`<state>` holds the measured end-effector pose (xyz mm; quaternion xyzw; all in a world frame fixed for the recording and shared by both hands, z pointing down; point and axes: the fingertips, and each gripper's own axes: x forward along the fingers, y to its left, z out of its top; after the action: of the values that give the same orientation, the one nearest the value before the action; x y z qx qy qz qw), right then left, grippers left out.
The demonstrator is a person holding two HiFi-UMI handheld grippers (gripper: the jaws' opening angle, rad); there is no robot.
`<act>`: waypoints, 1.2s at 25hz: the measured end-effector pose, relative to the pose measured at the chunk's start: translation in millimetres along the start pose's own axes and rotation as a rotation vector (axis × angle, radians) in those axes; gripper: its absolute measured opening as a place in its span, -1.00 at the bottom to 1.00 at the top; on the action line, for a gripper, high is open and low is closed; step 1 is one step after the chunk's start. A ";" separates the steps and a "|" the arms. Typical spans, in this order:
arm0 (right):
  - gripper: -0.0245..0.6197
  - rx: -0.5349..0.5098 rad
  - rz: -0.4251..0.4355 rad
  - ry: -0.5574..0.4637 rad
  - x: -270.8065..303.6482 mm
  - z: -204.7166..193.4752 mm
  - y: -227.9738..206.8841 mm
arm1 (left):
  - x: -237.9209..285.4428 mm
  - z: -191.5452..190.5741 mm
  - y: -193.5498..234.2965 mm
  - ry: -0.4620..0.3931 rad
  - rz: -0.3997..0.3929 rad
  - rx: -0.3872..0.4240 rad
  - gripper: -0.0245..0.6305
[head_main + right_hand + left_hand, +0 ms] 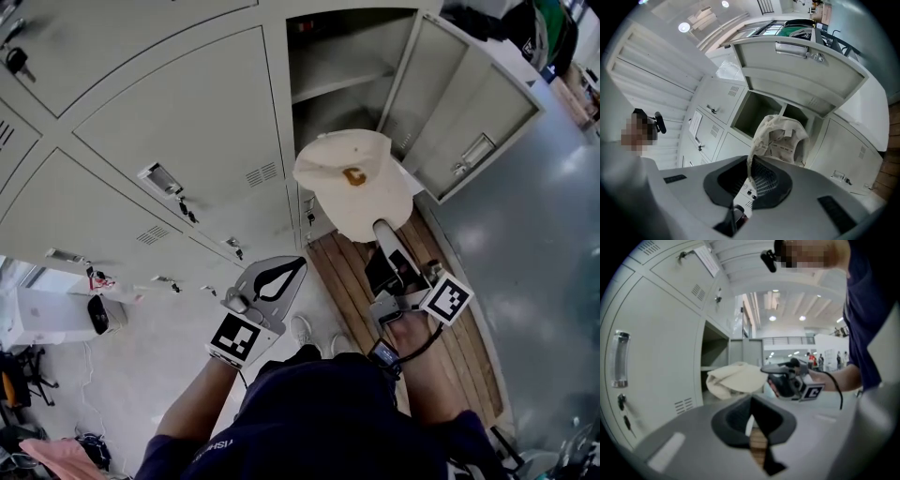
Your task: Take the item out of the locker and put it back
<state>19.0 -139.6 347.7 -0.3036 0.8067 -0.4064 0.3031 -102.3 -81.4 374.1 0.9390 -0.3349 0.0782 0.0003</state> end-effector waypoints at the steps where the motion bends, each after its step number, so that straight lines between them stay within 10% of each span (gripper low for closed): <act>1: -0.86 -0.003 0.007 0.007 -3.0 -0.1 3.6 | -0.3 0.9 -0.9 -0.003 0.005 -0.002 -0.91; 30: -0.86 0.073 0.171 0.147 -216.3 26.5 62.0 | 14.1 37.3 -206.6 0.004 0.158 0.044 -0.91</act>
<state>160.0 37.2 335.2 -0.1917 0.8345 -0.4292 0.2874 43.9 68.1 350.0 0.9093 -0.4060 0.0872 -0.0259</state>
